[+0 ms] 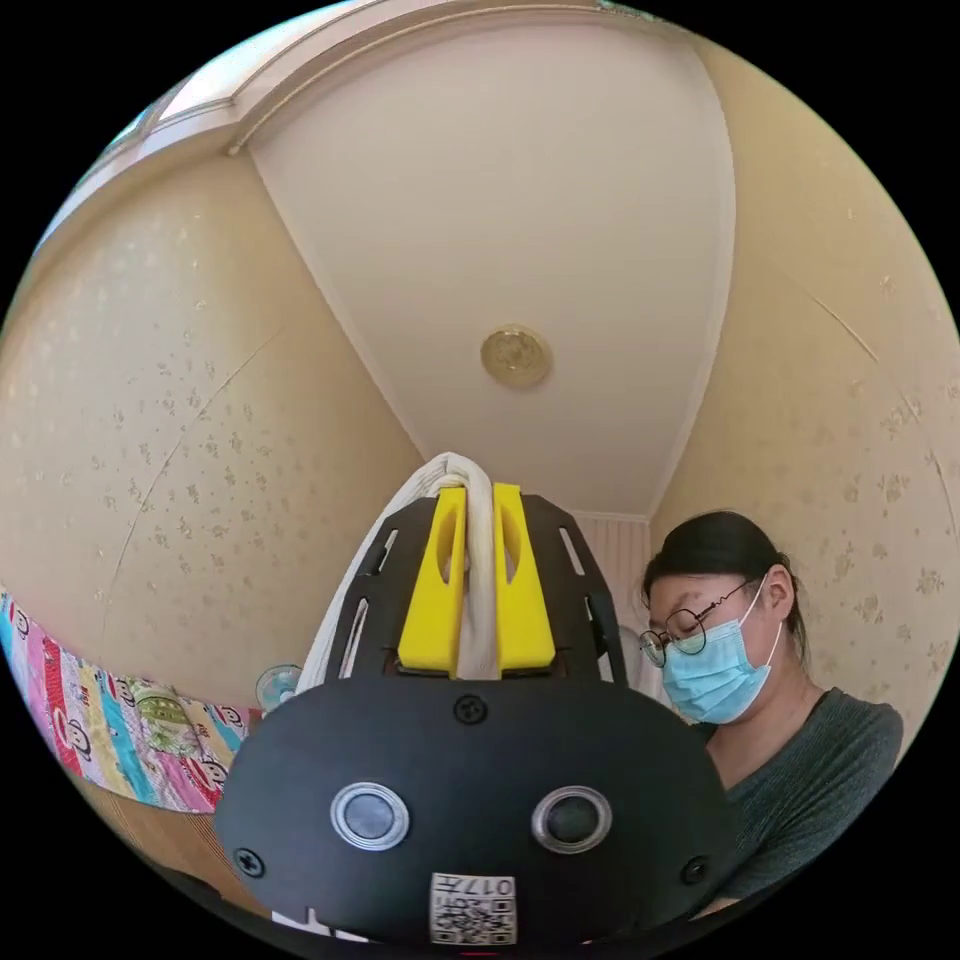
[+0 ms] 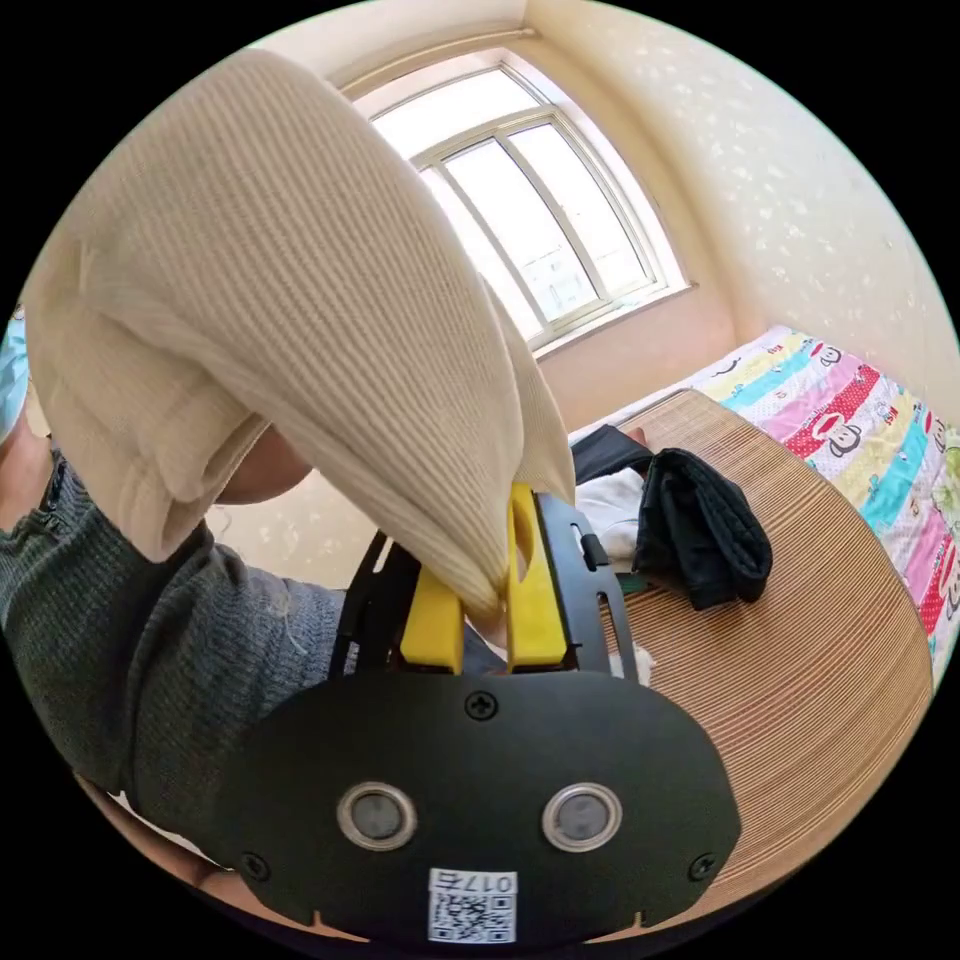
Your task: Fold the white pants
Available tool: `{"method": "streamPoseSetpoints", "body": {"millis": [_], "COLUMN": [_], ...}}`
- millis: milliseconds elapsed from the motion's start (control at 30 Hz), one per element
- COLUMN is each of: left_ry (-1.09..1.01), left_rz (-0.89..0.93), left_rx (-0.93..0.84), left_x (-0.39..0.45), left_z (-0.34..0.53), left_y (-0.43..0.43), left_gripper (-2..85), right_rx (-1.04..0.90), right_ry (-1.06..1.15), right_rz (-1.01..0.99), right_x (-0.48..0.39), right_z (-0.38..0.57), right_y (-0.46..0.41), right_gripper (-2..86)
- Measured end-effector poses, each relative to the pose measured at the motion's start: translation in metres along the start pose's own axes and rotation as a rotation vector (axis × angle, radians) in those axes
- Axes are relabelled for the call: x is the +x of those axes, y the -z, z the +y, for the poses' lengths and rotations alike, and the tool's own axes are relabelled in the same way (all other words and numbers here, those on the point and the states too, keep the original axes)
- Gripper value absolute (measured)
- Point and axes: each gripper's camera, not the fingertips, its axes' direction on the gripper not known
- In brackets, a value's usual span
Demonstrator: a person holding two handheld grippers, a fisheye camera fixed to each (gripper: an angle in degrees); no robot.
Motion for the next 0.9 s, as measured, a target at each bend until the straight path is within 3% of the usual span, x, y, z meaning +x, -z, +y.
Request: {"method": "streamPoseSetpoints", "body": {"millis": [67, 167, 233, 300, 367, 433, 533, 633, 733, 900], "left_ry": [-0.071, -0.126, -0.025, 0.062, 0.133, 0.274, 0.412, 0.491, 0.486, 0.301], "left_rz": [-0.117, -0.481, -0.767, -0.842, -0.821, -0.786, -0.714, -0.602, -0.583, -0.555], "left_rx": [0.057, 0.057, -0.019, -0.102, -0.237, -0.517, -0.791, -0.906, -0.978, -0.823], "left_x": [-0.019, -0.058, -0.117, -0.173, -0.230, -0.310, -0.378, -0.406, -0.418, -0.393], "left_z": [-0.002, 0.007, 0.034, 0.072, 0.117, 0.189, 0.290, 0.374, 0.422, 0.413], "left_y": [0.036, 0.090, 0.118, 0.133, 0.139, 0.137, 0.138, 0.148, 0.162, 0.195], "left_gripper": [4.9, 4.9, 5.0, 5.0, 5.0, 5.7, 9.9, 16.6, 18.0, 14.4], "right_rx": [0.072, 0.260, 0.339, 0.403, 0.493, 0.542, 0.597, 0.716, 0.878, 1.134], "right_ry": [0.044, 0.090, 0.121, 0.170, 0.200, 0.186, 0.175, 0.174, 0.166, 0.175], "right_rz": [-0.085, -0.198, -0.241, -0.289, -0.383, -0.413, -0.443, -0.496, -0.553, -0.681], "right_x": [-0.010, -0.016, -0.016, -0.018, -0.019, -0.016, -0.008, 0.003, 0.019, 0.053], "right_z": [0.003, 0.011, 0.010, 0.004, -0.011, -0.022, -0.031, -0.024, -0.011, 0.009], "right_y": [0.035, 0.106, 0.147, 0.183, 0.220, 0.241, 0.270, 0.299, 0.326, 0.353], "right_gripper": [4.6, 1.2, 0.4, 0.0, -0.1, 0.0, 0.6, 1.8, 3.2, 5.5]}}
